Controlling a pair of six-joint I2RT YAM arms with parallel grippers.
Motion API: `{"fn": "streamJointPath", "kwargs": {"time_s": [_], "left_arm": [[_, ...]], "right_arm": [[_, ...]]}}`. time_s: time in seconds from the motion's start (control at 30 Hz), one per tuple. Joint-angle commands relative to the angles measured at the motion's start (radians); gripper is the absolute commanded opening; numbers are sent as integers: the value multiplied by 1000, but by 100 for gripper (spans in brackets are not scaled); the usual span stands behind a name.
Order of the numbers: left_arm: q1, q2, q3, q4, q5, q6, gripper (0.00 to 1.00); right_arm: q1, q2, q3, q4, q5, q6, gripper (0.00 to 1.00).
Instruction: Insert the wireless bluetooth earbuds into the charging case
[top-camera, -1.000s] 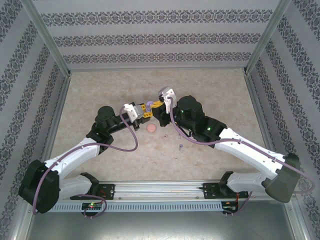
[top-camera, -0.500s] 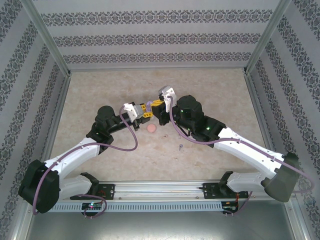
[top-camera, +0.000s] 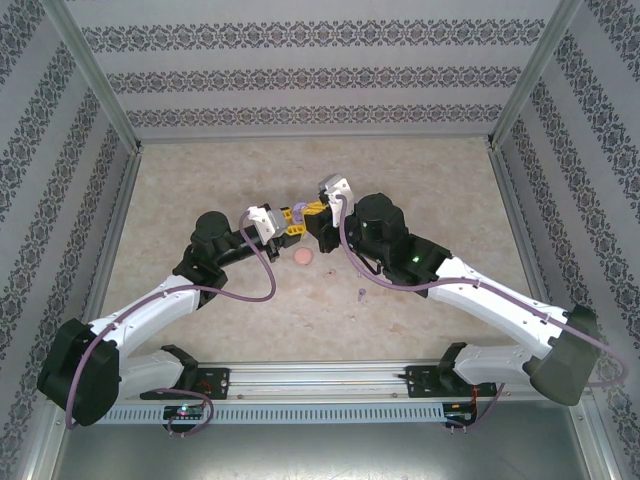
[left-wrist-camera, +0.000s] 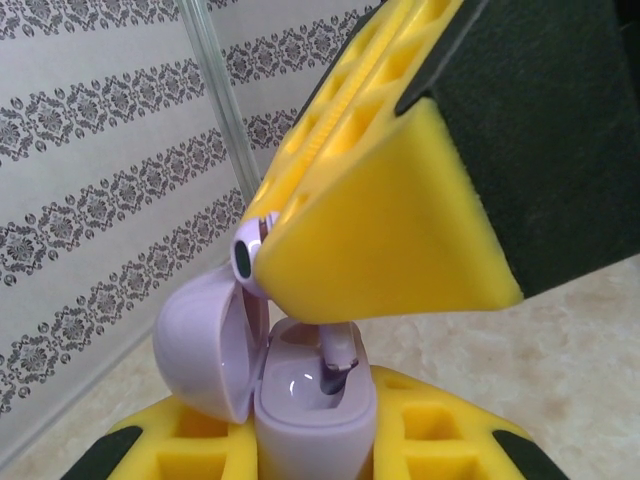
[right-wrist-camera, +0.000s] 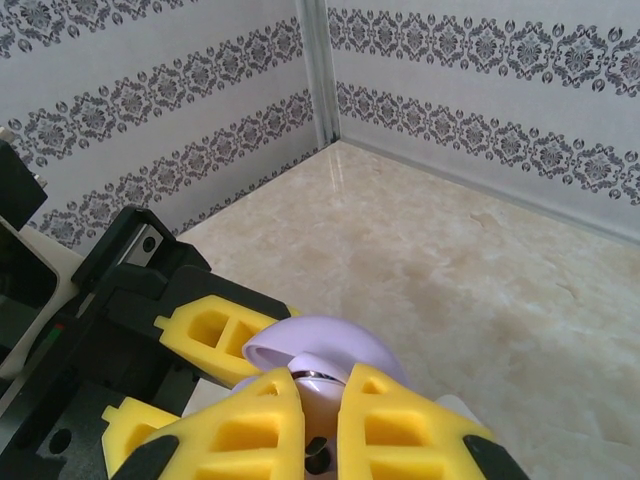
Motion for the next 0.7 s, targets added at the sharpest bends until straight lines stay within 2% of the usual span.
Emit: {"fn": "streamJointPath", "kwargs": {"time_s": [0.0, 0.4, 0.67], "left_arm": [[-14, -16, 48, 53, 27, -18, 0], [-14, -12, 64, 37, 26, -24, 0], [-14, -4, 70, 30, 23, -26, 0]], "right_arm": [[-15, -8, -25, -37, 10, -8, 11], [38, 28, 21, -105, -13, -151, 11], [91, 82, 81, -177, 22, -232, 13]]}}
